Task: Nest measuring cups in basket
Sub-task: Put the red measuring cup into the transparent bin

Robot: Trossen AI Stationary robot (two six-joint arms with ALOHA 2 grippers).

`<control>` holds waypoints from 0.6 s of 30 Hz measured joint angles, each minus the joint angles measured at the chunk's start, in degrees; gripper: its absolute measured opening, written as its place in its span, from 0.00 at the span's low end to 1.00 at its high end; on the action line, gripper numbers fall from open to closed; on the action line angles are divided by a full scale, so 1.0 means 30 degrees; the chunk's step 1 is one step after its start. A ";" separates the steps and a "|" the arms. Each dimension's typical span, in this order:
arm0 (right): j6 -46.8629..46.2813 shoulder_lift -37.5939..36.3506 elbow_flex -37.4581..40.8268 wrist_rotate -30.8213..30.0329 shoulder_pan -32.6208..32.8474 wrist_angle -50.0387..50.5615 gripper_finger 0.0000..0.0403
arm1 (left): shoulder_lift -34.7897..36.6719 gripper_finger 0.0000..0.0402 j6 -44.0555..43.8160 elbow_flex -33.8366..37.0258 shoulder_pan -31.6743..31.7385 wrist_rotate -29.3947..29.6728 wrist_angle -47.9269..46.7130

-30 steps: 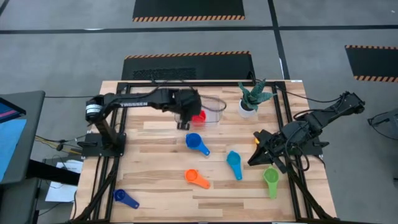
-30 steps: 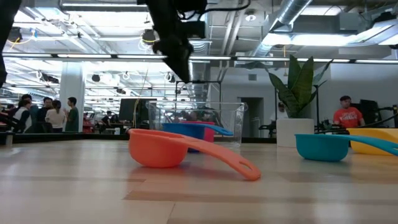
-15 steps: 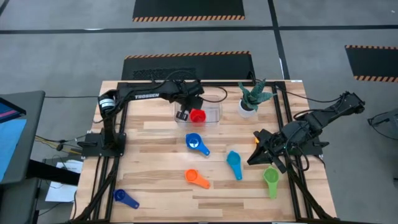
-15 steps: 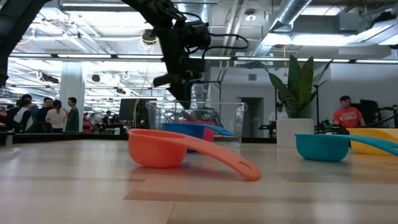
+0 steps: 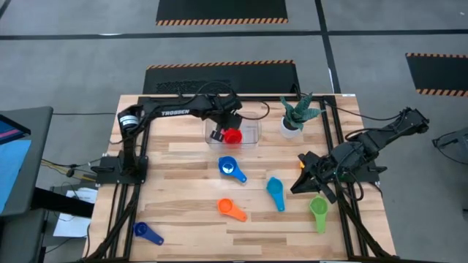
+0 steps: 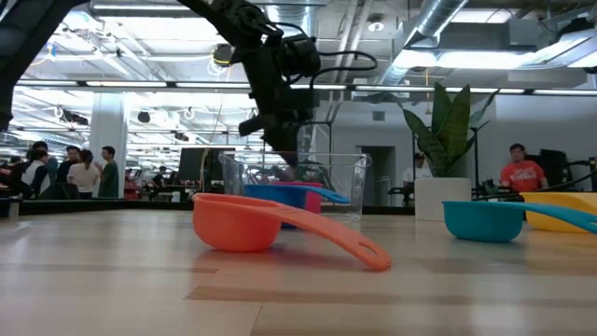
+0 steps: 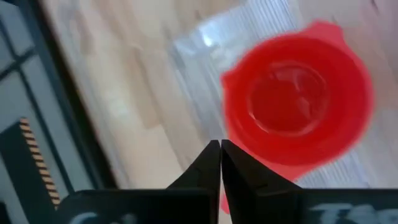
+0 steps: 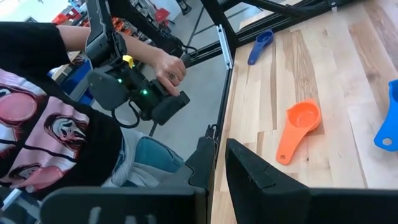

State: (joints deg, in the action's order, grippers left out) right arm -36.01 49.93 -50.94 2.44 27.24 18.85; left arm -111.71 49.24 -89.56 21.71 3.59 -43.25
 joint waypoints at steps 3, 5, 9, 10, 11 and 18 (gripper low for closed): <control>-0.0001 0.0000 0.0000 0.0000 0.0000 -0.0028 0.16 | -0.0392 0.00 0.0007 0.0003 0.0000 0.0088 0.0631; -0.0001 -0.0007 0.0000 0.0000 0.0000 -0.0052 0.16 | -0.0619 0.00 0.0013 0.0015 0.0007 0.0288 0.0220; -0.0006 -0.0006 0.0000 -0.0369 0.0013 -0.0006 0.16 | -0.1343 0.00 0.0237 0.0015 0.0015 0.1370 0.0072; -0.0008 -0.0007 0.0000 -0.0434 0.0015 -0.0050 0.16 | -0.1465 0.00 0.0234 0.0015 0.0015 0.1684 0.0291; -0.0008 0.0000 0.0000 -0.0478 0.0015 -0.0044 0.16 | -0.1573 0.00 0.0234 0.0015 0.0015 0.2098 0.0275; -0.0023 0.0000 0.0000 -0.0503 0.0029 -0.0019 0.16 | -0.1806 0.00 0.0271 0.0013 0.0000 0.3594 -0.0277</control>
State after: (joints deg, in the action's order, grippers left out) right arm -36.07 49.93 -50.94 0.93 27.33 18.79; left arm -117.13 50.06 -89.52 21.72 14.38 -44.08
